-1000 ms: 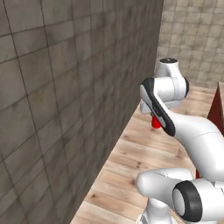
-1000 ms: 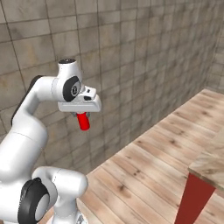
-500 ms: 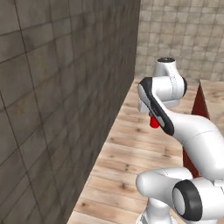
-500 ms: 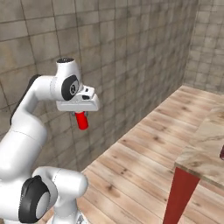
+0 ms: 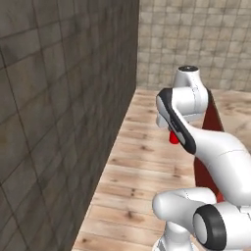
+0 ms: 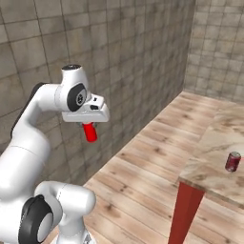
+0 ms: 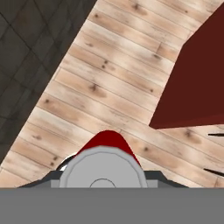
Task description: Four empty soda cans are scattered around the kitchen. Gather all the cans and cluster them next to the stove for recycling.
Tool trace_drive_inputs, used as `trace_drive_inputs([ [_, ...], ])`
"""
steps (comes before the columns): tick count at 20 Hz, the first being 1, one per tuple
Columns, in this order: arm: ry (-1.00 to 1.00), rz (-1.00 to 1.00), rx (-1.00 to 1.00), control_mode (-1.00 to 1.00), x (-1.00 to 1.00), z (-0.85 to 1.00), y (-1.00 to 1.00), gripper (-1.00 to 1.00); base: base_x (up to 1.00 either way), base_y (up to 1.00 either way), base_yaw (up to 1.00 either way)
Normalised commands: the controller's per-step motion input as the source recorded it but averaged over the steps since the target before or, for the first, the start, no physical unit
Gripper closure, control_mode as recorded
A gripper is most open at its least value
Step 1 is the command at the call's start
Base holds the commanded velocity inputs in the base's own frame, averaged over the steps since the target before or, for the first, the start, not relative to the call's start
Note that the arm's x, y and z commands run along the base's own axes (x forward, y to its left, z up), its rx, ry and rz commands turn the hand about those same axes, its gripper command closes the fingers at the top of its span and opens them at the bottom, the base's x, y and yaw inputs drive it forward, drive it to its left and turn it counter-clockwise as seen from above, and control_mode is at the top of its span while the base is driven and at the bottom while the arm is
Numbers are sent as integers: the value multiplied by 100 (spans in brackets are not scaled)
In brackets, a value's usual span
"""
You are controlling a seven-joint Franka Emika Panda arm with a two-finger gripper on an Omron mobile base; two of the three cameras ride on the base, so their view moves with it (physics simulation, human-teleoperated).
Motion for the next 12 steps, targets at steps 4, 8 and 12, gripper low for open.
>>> trace_drive_inputs([
  [4, 0, 0, 0, 100, 0, 0, 0, 100, 84, 0, -6],
  [8, 0, 0, 0, 100, 0, 0, 0, 100, 93, 0, -7],
  [12, 0, 0, 0, 100, 0, 0, 0, 100, 93, 0, -8],
])
